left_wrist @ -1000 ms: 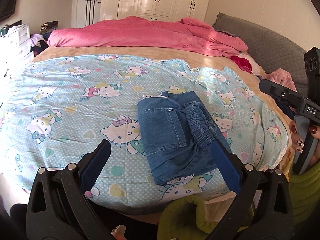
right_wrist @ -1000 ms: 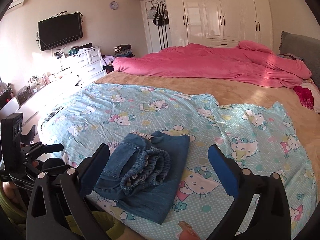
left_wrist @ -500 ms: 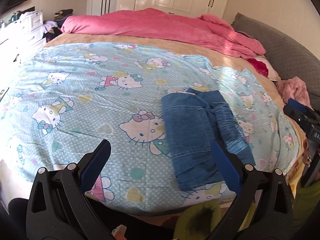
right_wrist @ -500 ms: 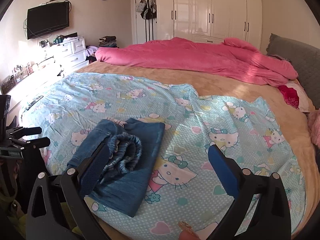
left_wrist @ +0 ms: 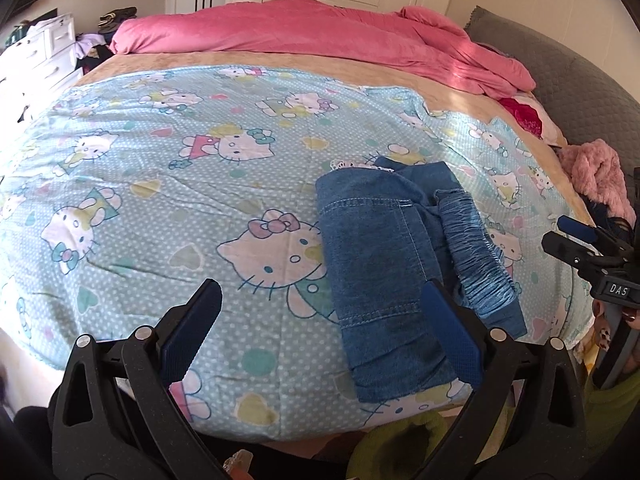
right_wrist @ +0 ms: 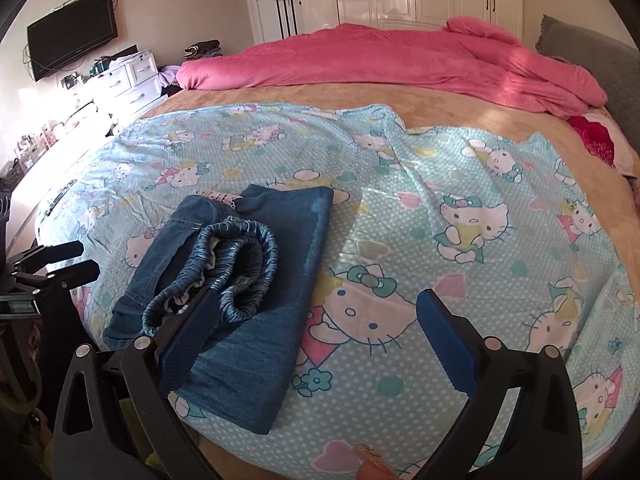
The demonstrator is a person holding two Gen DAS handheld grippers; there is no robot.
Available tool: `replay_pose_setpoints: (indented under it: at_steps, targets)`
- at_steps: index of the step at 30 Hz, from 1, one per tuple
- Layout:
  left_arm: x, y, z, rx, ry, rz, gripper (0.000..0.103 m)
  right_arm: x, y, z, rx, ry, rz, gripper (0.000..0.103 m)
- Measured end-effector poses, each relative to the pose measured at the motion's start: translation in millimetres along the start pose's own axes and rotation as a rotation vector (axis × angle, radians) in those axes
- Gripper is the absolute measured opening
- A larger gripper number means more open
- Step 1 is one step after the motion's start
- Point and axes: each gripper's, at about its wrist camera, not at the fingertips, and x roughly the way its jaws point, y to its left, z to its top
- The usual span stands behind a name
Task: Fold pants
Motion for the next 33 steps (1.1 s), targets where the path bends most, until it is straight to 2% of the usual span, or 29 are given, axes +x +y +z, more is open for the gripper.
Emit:
replay_pose_setpoints:
  at_steps: [11,13,14,15,17,21,24,29,31,32,33]
  targets:
    - [44.2,-14.2,8.5,0.027,0.082,-0.031,0.093,35.7,-3.2,1.9,0.063,0.088,0.084,0.097]
    - [54.1,-15.8,9.9,0.030,0.104,-0.028,0.093,41.4,-2.1,2.5,0.067,0.100,0.091,0.092]
    - [58.0,-16.4,10.2,0.028,0.111,-0.033,0.093,43.9,-1.4,2.8,0.067,0.107,0.105,0.082]
    - [61.4,-17.2,10.6,0.029,0.117,-0.039,0.093,46.6,-0.7,3.2,0.070,0.114,0.118,0.078]
    - [67.6,-19.5,11.0,0.033,0.126,-0.044,0.093,53.3,0.8,3.9,0.075,0.131,0.142,0.078]
    - [72.9,-25.4,9.9,0.051,0.127,-0.052,0.093,66.8,4.4,2.2,0.078,0.160,0.160,0.068]
    - [77.2,-28.0,8.8,0.058,0.135,-0.071,0.093,76.6,4.9,-3.7,0.091,0.179,0.171,0.068]
    - [84.3,-33.3,8.7,0.067,0.137,-0.079,0.093,82.1,5.0,-2.7,0.082,0.161,0.194,0.068]
    - [85.2,-35.0,9.9,0.067,0.132,-0.092,0.084,83.0,4.7,-3.0,0.088,0.153,0.207,0.060]
    - [85.2,-35.8,10.1,0.064,0.130,-0.101,0.081,82.9,6.0,-3.5,0.087,0.148,0.231,0.049]
    - [85.5,-37.2,10.5,0.062,0.129,-0.112,0.072,82.9,7.6,-3.6,0.086,0.145,0.246,0.040]
